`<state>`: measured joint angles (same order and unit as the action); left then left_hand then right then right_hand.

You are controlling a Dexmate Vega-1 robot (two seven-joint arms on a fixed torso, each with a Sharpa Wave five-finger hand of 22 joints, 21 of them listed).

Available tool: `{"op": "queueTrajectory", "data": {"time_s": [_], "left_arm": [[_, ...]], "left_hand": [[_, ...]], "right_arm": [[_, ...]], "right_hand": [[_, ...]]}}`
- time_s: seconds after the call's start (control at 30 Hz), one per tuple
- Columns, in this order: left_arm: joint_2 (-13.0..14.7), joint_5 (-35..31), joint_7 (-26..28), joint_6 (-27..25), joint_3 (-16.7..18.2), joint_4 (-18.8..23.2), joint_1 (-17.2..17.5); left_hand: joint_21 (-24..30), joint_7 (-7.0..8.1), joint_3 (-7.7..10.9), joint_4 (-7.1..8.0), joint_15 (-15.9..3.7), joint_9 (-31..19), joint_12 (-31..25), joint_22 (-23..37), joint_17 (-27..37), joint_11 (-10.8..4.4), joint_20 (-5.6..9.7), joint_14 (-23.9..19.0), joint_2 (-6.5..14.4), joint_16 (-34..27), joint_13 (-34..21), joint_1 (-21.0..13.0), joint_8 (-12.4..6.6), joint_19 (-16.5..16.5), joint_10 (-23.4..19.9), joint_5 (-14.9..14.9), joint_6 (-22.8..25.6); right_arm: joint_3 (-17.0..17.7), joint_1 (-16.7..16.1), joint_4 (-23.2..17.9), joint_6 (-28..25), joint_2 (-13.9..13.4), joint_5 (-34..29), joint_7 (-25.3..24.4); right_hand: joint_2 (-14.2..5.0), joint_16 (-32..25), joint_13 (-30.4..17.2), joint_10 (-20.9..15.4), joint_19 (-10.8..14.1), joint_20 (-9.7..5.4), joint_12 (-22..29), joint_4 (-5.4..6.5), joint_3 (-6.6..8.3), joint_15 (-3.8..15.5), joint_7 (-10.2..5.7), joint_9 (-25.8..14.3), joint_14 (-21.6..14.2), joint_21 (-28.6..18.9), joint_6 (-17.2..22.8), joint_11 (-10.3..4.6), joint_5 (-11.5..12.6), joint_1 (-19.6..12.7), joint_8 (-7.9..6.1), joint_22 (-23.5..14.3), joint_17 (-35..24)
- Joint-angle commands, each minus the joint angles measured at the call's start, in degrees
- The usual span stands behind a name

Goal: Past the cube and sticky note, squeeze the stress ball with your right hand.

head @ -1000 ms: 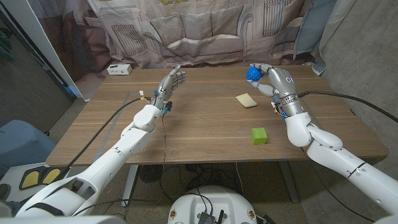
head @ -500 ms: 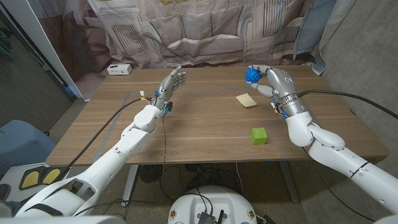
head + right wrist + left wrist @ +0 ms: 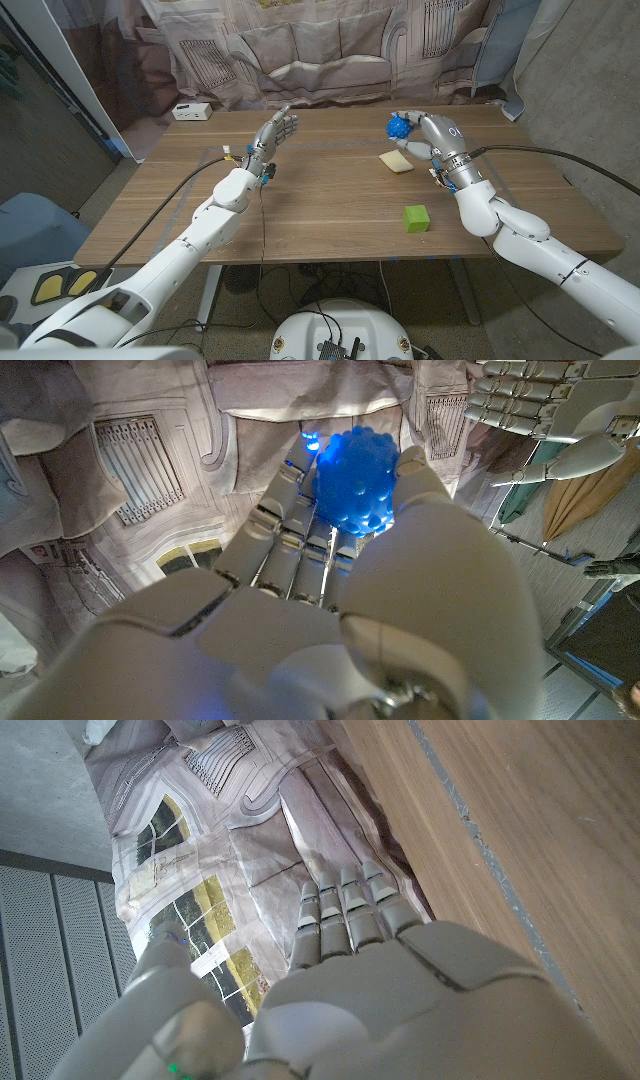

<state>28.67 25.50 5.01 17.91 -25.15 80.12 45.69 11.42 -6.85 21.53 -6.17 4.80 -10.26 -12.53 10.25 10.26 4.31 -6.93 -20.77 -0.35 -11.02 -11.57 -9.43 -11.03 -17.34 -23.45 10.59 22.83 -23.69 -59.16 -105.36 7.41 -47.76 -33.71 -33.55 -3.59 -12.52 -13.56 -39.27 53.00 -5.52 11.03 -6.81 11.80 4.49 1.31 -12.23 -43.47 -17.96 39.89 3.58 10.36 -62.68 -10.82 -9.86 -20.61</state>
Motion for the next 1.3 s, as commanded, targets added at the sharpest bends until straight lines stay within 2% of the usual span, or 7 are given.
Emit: {"op": "queueTrajectory", "data": {"time_s": [0.03, 0.3, 0.83, 1.3], "left_arm": [[0.74, 0.16, 0.16, 0.88, 0.89, 0.56, 0.66], [1.29, 0.47, 0.18, 0.80, 1.35, 1.15, 1.32], [2.44, -0.25, 1.59, 0.21, 2.14, 3.78, 2.53], [3.05, -0.20, 1.34, 0.32, 2.47, 4.58, 3.25]], "left_hand": [[0.23, -0.19, 0.05, -0.43, 0.06, -0.26, 0.05, 0.17, 0.16, 0.13, 0.17, -0.30, 0.73, 0.08, -0.26, -0.01, -0.01, -0.64, -0.36, -0.03, 0.20], [0.24, -0.29, 0.05, -0.46, 0.05, -0.26, 0.01, 0.17, 0.16, 0.02, 0.30, -0.41, 0.75, 0.04, -0.26, -0.02, -0.07, -0.69, -0.49, -0.03, 0.38], [0.26, -0.26, 0.02, -0.51, 0.12, -0.26, 0.00, 0.16, 0.16, -0.03, 0.28, -0.52, 0.75, 0.02, -0.27, -0.02, -0.05, -0.83, -0.57, -0.04, 0.44], [0.24, -0.26, 0.00, -0.55, 0.14, -0.26, 0.02, 0.16, 0.16, -0.02, 0.26, -0.59, 0.78, 0.02, -0.27, -0.02, -0.02, -0.83, -0.59, -0.05, 0.45]], "right_arm": [[-2.08, 1.63, 0.24, -0.12, 0.20, -0.99, 3.07], [-3.78, 3.16, 1.40, 0.41, 0.65, -1.64, 4.36], [-6.14, 4.59, 1.93, 1.74, -0.20, -2.82, 7.87], [-8.20, 6.65, 1.67, 0.58, -0.19, -5.58, 11.73]], "right_hand": [[-0.22, -0.20, -0.17, -0.06, 0.02, -0.02, 0.24, -0.49, 0.20, 1.65, -0.11, -0.06, -0.05, 0.12, 0.20, 0.17, 0.03, -0.01, -0.35, -0.14, -0.05], [-0.22, -0.37, -0.13, -0.72, 0.38, -0.08, 0.58, -0.44, 0.12, 1.67, -0.33, -0.01, -0.43, 0.14, 0.65, 0.05, -0.01, 0.35, -0.60, -0.16, 0.06], [-0.56, -0.76, -0.06, -0.25, 0.35, -0.26, 0.49, -0.55, 0.08, 1.63, -0.22, 0.06, -0.13, 0.41, 0.50, 0.14, 0.03, 0.42, -0.60, -0.17, -0.37], [-0.68, -0.93, -0.02, -0.42, 0.45, -0.21, 0.62, -0.50, 0.03, 1.72, -0.34, 0.11, -0.35, 0.56, 0.65, 0.19, 0.03, 0.74, -0.69, -0.18, -0.37]]}}
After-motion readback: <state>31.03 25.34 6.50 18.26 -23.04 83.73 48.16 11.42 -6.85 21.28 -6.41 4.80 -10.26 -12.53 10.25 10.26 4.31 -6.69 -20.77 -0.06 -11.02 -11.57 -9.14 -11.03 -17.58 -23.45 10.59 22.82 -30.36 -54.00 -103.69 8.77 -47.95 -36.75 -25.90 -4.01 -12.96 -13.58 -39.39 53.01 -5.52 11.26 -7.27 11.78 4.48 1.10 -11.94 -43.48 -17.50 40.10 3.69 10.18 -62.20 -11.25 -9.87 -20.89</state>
